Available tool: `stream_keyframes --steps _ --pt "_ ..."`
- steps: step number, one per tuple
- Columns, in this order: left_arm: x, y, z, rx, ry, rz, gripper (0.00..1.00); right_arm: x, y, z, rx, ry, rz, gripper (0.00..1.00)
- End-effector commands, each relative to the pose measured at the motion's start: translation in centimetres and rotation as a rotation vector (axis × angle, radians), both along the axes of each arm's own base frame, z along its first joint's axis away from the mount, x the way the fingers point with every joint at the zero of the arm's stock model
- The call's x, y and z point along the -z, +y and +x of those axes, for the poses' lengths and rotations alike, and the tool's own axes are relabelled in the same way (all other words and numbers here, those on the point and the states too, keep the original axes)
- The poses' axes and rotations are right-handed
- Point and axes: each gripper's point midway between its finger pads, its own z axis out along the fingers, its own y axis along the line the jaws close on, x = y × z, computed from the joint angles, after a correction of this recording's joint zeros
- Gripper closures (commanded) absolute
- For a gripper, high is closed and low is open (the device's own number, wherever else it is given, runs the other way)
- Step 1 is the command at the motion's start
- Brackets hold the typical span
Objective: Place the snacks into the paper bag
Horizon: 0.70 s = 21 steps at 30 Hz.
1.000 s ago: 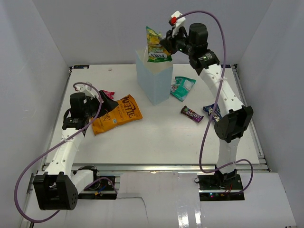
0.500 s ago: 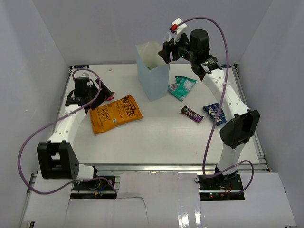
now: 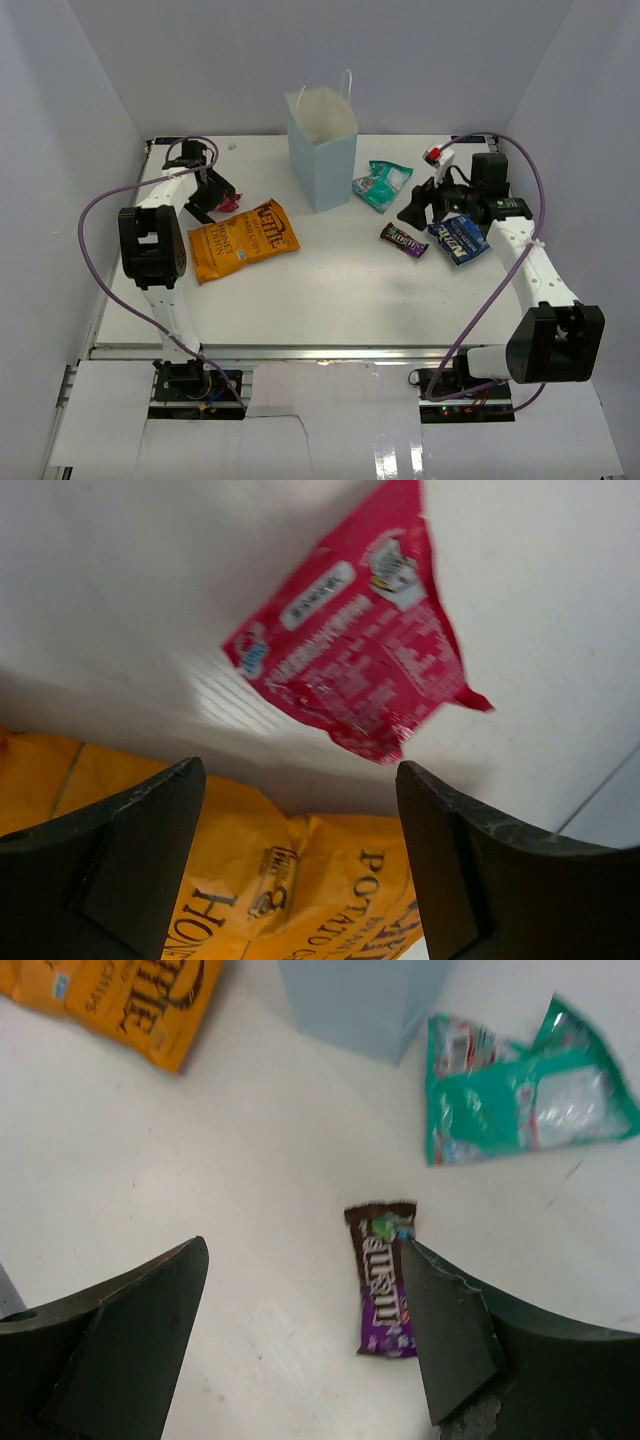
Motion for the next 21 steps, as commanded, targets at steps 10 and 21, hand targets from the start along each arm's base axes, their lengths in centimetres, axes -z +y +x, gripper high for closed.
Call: stream_keyframes --steps 10,21 --pt "1.1 1.7 2.8 -0.226 0.016 -0.147 0.17 5.2 -2.3 -3.6 0.005 0.09 -0.002 0.16" --pt "1.5 1.7 4.1 -0.161 -0.02 -0.234 0.48 5.9 -1.9 -4.3 -0.015 0.117 0.015 0.17"
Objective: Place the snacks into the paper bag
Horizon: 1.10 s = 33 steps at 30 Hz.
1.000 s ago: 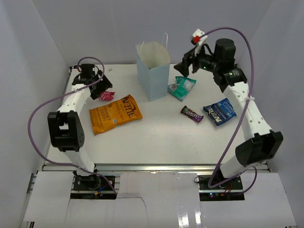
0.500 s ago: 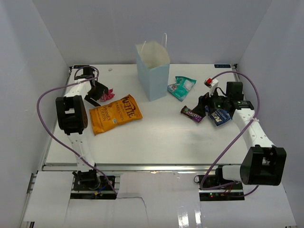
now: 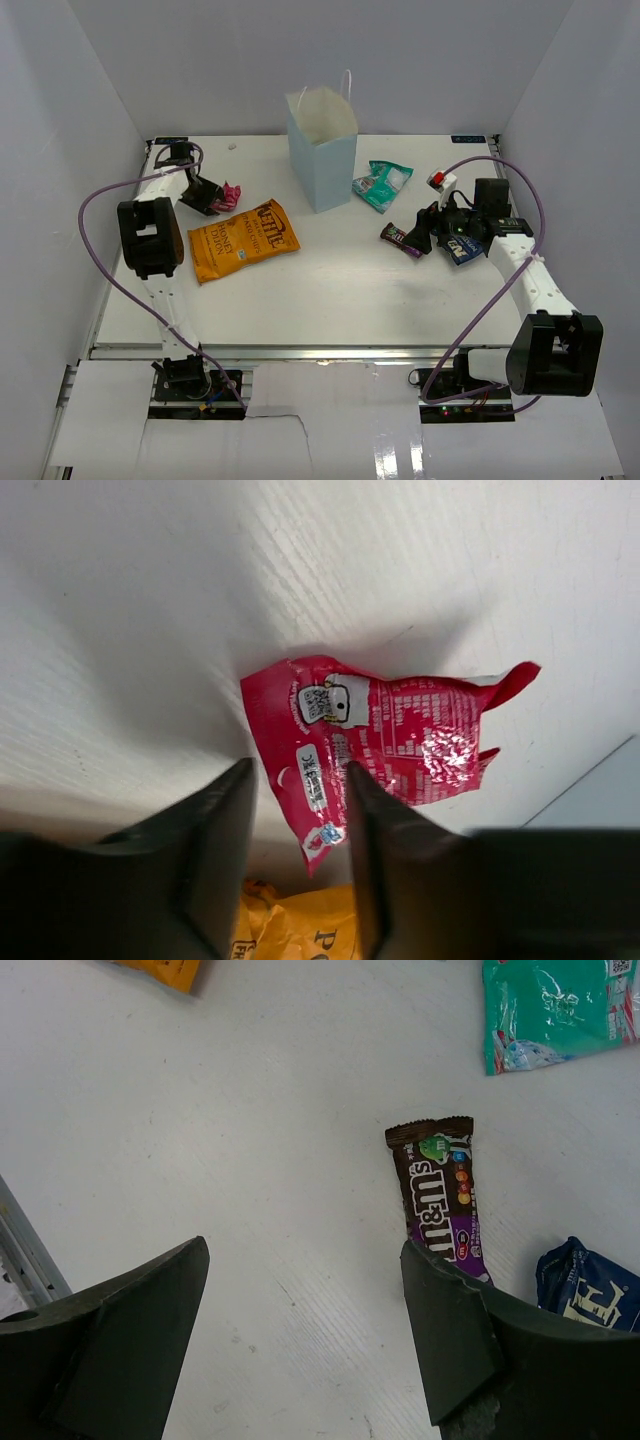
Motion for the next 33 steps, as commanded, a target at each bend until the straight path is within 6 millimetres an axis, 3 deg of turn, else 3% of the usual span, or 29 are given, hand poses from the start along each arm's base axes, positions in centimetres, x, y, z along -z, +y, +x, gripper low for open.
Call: stream_keyframes --steps 1,2,4,8,10,18,28,32,33 --pt "-1.5 0.0 1.5 0.032 -0.074 -0.033 0.52 -0.8 0.4 -0.1 -0.03 -0.041 0.017 0.17" --pt "-1.4 -0.1 1.3 0.036 -0.073 -0.038 0.61 -0.8 0.4 -0.2 -0.032 -0.038 0.02 0.17" --pt "-1.4 0.0 1.2 0.05 -0.086 -0.04 0.69 -0.8 0.4 -0.4 -0.034 -0.034 0.022 0.17" --pt "-3.0 -0.3 1.6 0.116 -0.172 -0.055 0.9 -1.1 0.7 -0.8 -0.047 -0.035 0.032 0.18" --pt "-4.7 -0.3 2.2 0.145 -0.243 -0.049 1.0 -1.0 0.7 -0.9 -0.047 -0.03 0.035 0.18" --pt "-11.7 -2.4 2.7 0.267 -0.533 -0.084 1.0 -1.8 0.8 -0.9 -0.055 -0.053 0.039 0.18" --pt "-16.7 -5.0 1.6 0.33 -0.7 -0.216 1.0 -2.1 0.8 -1.1 -0.061 -0.073 0.036 0.18" --pt "-19.8 -6.0 1.1 0.354 -0.776 -0.263 1.0 -2.3 0.8 -0.9 -0.061 -0.08 0.034 0.18" --pt "-21.5 -6.2 0.9 0.356 -0.813 -0.273 1.0 -2.4 0.8 -0.9 -0.061 -0.083 0.033 0.18"
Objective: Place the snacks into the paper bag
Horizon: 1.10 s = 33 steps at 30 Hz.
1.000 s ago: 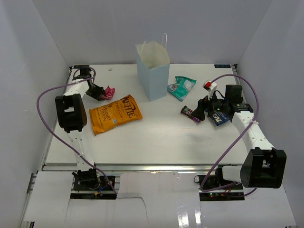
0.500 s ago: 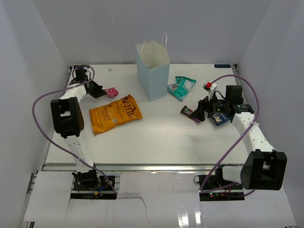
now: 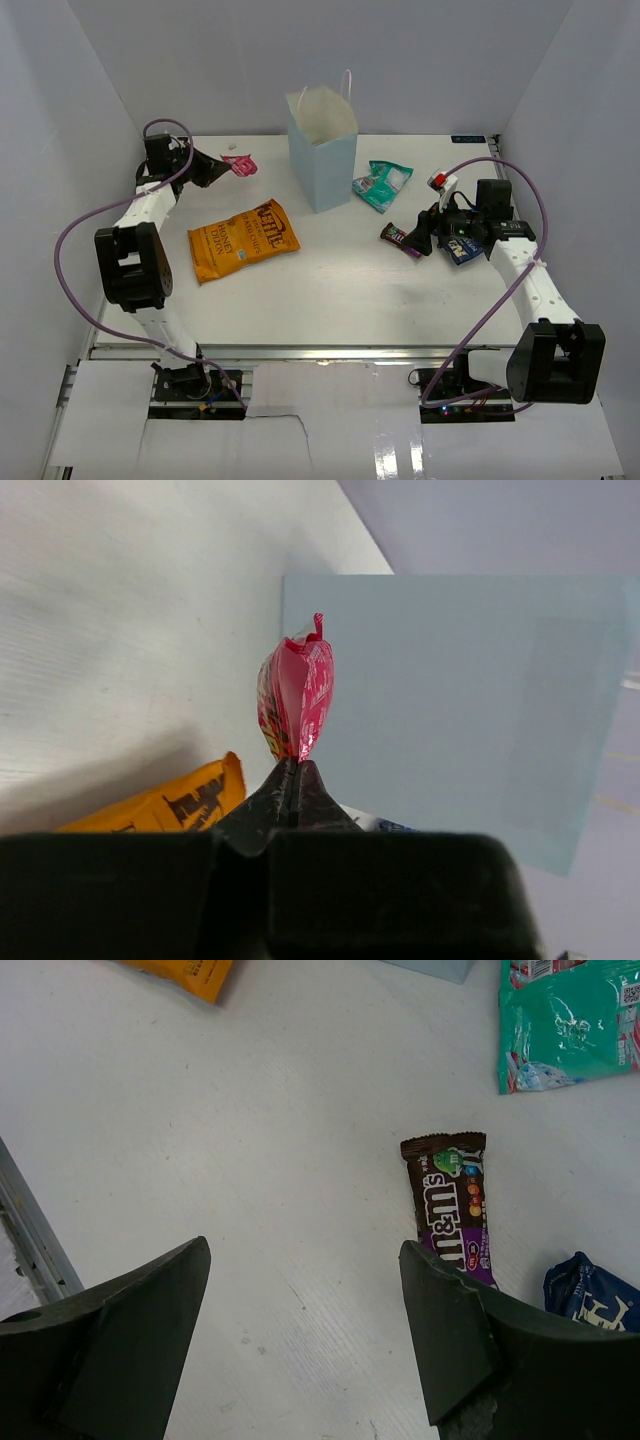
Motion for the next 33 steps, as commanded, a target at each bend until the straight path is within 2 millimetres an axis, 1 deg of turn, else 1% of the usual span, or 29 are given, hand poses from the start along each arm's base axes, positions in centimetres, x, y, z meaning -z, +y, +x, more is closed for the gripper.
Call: stream_keyframes --steps 1,2,3,5,6,7,8,9,10,11,12,13,15,16,18,19,21,22,23,24,28,29,30,32,33 --pt "-7.8 -1.4 -1.0 0.057 -0.186 -0.063 1.0 -1.4 0.2 0.0 -0.026 -0.056 0.008 0.18" --pt "-9.6 -1.9 -1.3 0.075 -0.225 -0.075 1.0 -1.4 0.2 0.0 -0.026 -0.056 0.008 0.18" --pt "-10.5 -2.4 -1.5 0.087 -0.242 -0.083 1.0 -1.4 0.2 0.1 -0.025 -0.057 0.006 0.18" --pt "-12.2 -4.0 -1.9 0.127 -0.273 -0.093 1.0 -1.5 0.2 0.2 -0.025 -0.06 0.005 0.18" --pt "-13.8 -4.7 -2.1 0.144 -0.307 -0.09 1.0 -1.6 0.2 0.3 -0.025 -0.063 0.005 0.18" --pt "-14.6 -6.1 -2.5 0.173 -0.318 -0.099 1.0 -1.7 0.2 0.4 -0.025 -0.064 0.004 0.18" --pt "-15.4 -6.8 -2.7 0.193 -0.334 -0.099 1.0 -1.8 0.2 0.4 -0.025 -0.067 0.004 0.18" --pt "-17.0 -7.5 -2.8 0.208 -0.367 -0.098 1.0 -1.9 0.2 0.4 -0.025 -0.069 0.004 0.18" --pt "-17.7 -8.1 -2.9 0.221 -0.38 -0.099 1.0 -1.8 0.2 0.5 -0.025 -0.066 0.004 0.18" --pt "-18.5 -10.0 -3.4 0.26 -0.393 -0.102 1.0 -1.9 0.2 0.5 -0.026 -0.072 0.003 0.18" --pt "-20.4 -10.5 -3.4 0.268 -0.432 -0.099 1.0 -1.9 0.2 0.5 -0.028 -0.071 0.003 0.18" --pt "-21.2 -11.3 -3.6 0.284 -0.446 -0.099 1.0 -2.0 0.2 0.5 -0.026 -0.076 0.001 0.18" --pt "-22.9 -12.1 -3.8 0.295 -0.481 -0.103 1.0 -2.1 0.2 0.5 -0.027 -0.079 0.002 0.18" --pt "-24.6 -12.8 -4.0 0.309 -0.516 -0.107 1.0 -2.0 0.2 0.4 -0.028 -0.078 0.001 0.18" --pt "-26.0 -14.0 -4.4 0.328 -0.539 -0.117 1.0 -2.1 0.2 0.4 -0.029 -0.081 0.0 0.18" --pt "-27.4 -14.5 -4.7 0.34 -0.572 -0.119 1.0 -2.0 0.1 0.3 -0.027 -0.081 -0.001 0.18" --pt "-27.9 -15.5 -4.6 0.355 -0.578 -0.131 1.0 -2.0 0.1 0.3 -0.027 -0.081 -0.001 0.18" --pt "-29.0 -16.5 -5.0 0.371 -0.603 -0.135 1.0 -2.0 0.1 0.2 -0.027 -0.081 -0.001 0.18" --pt "-29.1 -16.9 -4.9 0.375 -0.601 -0.136 1.0 -2.1 0.1 0.2 -0.027 -0.084 -0.001 0.18" --pt "-28.3 -17.7 -4.3 0.385 -0.585 -0.14 1.0 -2.1 0.2 0.2 -0.029 -0.086 0.0 0.18" --pt "-27.8 -19.0 -2.3 0.382 -0.58 -0.132 1.0 -2.2 0.2 0.2 -0.03 -0.086 0.003 0.18" --pt "-28.6 -19.0 -1.8 0.368 -0.597 -0.126 1.0 -2.3 0.2 0.1 -0.03 -0.091 0.003 0.18" --pt "-27.3 -19.5 -0.6 0.366 -0.576 -0.124 1.0 -2.3 0.2 0.1 -0.03 -0.092 0.003 0.18" --pt "-26.8 -19.7 0.6 0.348 -0.571 -0.112 1.0 -2.4 0.2 0.0 -0.031 -0.095 0.004 0.18" --pt "-26.5 -20.2 1.5 0.346 -0.572 -0.111 1.0 -2.4 0.2 -0.1 -0.029 -0.095 0.002 0.18"
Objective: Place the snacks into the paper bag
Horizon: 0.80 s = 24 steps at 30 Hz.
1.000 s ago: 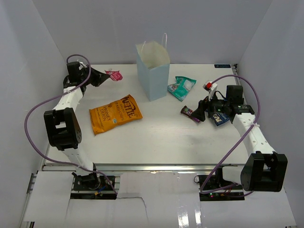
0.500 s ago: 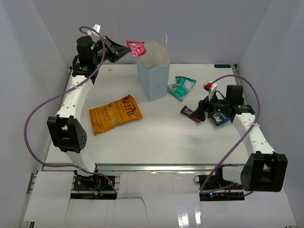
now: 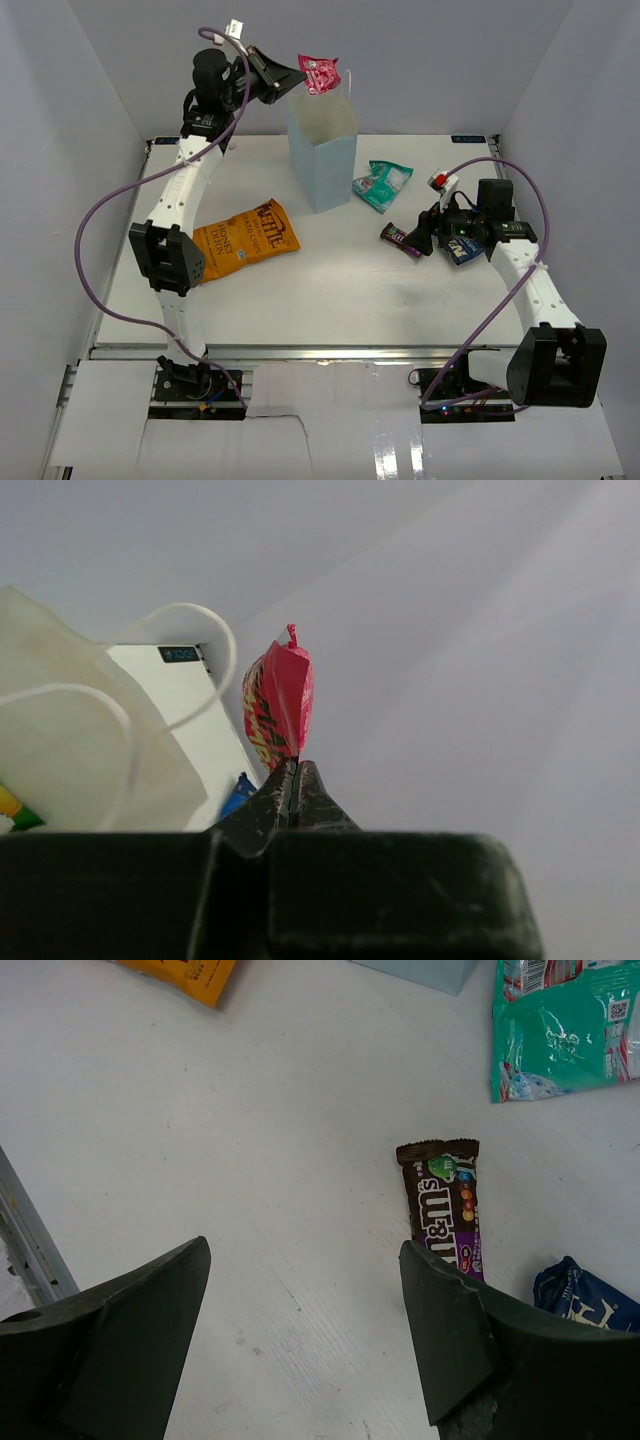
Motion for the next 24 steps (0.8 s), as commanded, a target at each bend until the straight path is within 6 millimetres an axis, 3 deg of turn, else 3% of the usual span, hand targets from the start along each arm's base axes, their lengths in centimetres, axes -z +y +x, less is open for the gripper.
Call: stream_keyframes --steps 1,3,8,10,11,15,17,18,20,21,22,23,24 --pt "1.5 -0.2 2.4 -0.054 0.03 0.024 1.0 -1.9 0.2 -0.1 -0.021 -0.068 0.008 0.18" --pt "2.4 -0.6 3.4 -0.072 0.037 0.043 1.0 -2.0 0.1 -0.2 -0.02 -0.075 0.004 0.18" --pt "5.2 -1.0 3.6 -0.084 0.091 0.11 0.97 -1.9 0.0 -0.3 -0.02 -0.09 -0.007 0.18" --pt "5.9 -1.2 3.5 -0.078 0.114 0.115 0.82 -1.7 0.0 -0.3 -0.02 -0.083 -0.007 0.17" --pt "5.8 -1.3 3.5 -0.069 0.111 0.116 0.65 -1.7 0.0 -0.2 -0.02 -0.08 -0.007 0.17" --pt "3.9 -1.7 2.8 -0.046 0.077 0.1 0.29 -0.1 -0.8 1.0 0.035 -0.002 -0.044 0.15" --pt "2.1 -1.6 2.2 -0.043 0.039 0.088 0.27 0.6 -1.2 1.6 0.06 0.042 -0.074 0.12" --pt "1.4 -1.5 1.8 -0.041 0.02 0.088 0.26 2.2 -1.8 2.4 0.095 0.09 -0.126 0.09" --pt "-0.5 -1.2 0.6 -0.041 -0.032 0.097 0.26 3.1 -1.2 2.7 0.084 0.121 -0.207 0.06" --pt "-0.9 -0.8 0.2 -0.051 -0.062 0.128 0.26 5.0 -2.0 3.4 0.119 0.15 -0.299 0.04" --pt "-0.3 -0.5 -0.1 -0.062 -0.062 0.16 0.25 5.3 -1.3 3.6 0.106 0.15 -0.341 0.03" --pt "-2.1 0.3 -1.8 -0.079 -0.108 0.181 0.25 6.7 -1.7 4.0 0.119 0.169 -0.407 0.02" --pt "-1.8 1.0 -2.4 -0.098 -0.141 0.243 0.24 7.2 -1.8 4.3 0.107 0.159 -0.444 0.02"
